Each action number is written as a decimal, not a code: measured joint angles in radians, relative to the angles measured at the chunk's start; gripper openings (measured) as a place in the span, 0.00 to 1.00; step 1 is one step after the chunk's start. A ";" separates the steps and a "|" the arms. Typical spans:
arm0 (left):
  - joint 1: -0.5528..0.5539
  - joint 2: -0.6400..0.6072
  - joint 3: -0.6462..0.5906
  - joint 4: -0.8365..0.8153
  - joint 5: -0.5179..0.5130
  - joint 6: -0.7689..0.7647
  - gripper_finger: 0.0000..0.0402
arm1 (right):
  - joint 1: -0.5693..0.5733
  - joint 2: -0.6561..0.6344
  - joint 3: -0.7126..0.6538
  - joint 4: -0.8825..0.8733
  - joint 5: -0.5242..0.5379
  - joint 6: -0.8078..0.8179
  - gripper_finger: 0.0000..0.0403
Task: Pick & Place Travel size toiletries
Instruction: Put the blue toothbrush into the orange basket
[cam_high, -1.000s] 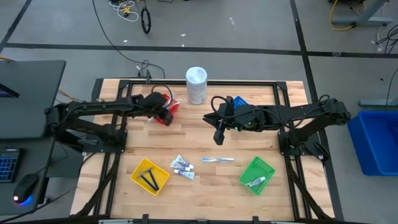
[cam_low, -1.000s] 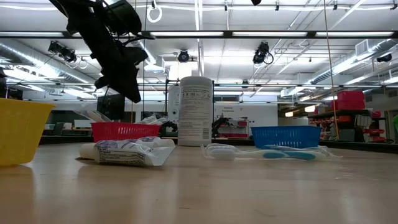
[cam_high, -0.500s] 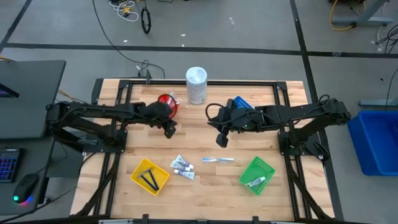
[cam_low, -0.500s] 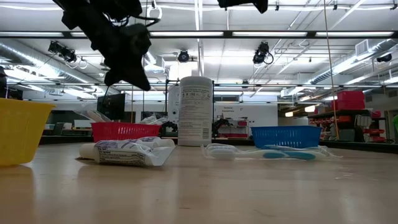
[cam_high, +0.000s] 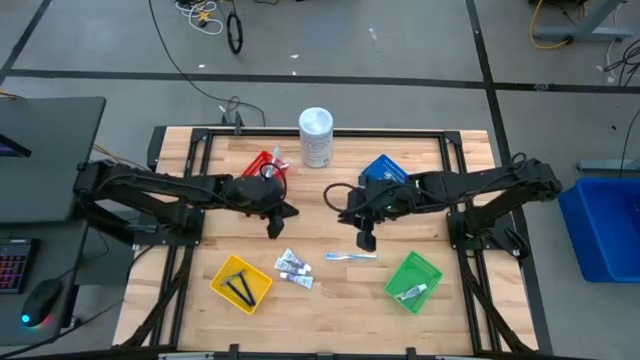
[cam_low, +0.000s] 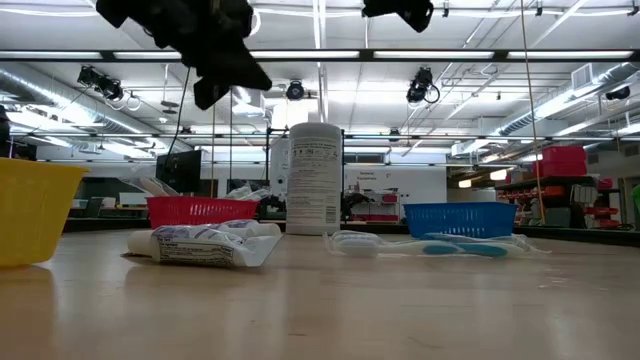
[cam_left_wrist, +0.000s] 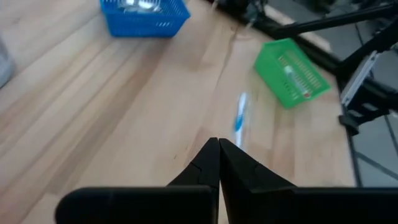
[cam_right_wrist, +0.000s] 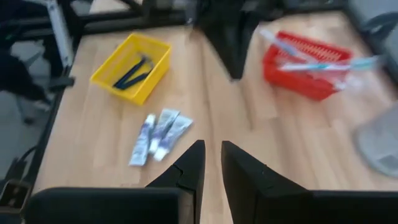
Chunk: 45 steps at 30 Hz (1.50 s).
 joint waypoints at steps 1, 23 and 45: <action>-0.006 0.000 0.009 0.000 -0.005 0.004 0.01 | 0.000 0.008 0.000 -0.005 -0.018 0.000 0.14; -0.028 -0.138 0.042 -0.062 -0.033 0.088 0.01 | 0.009 0.076 0.000 -0.217 -0.062 0.021 0.14; -0.027 -0.334 0.042 -0.109 -0.087 0.205 0.02 | 0.069 0.083 -0.378 -0.017 -0.109 0.001 0.32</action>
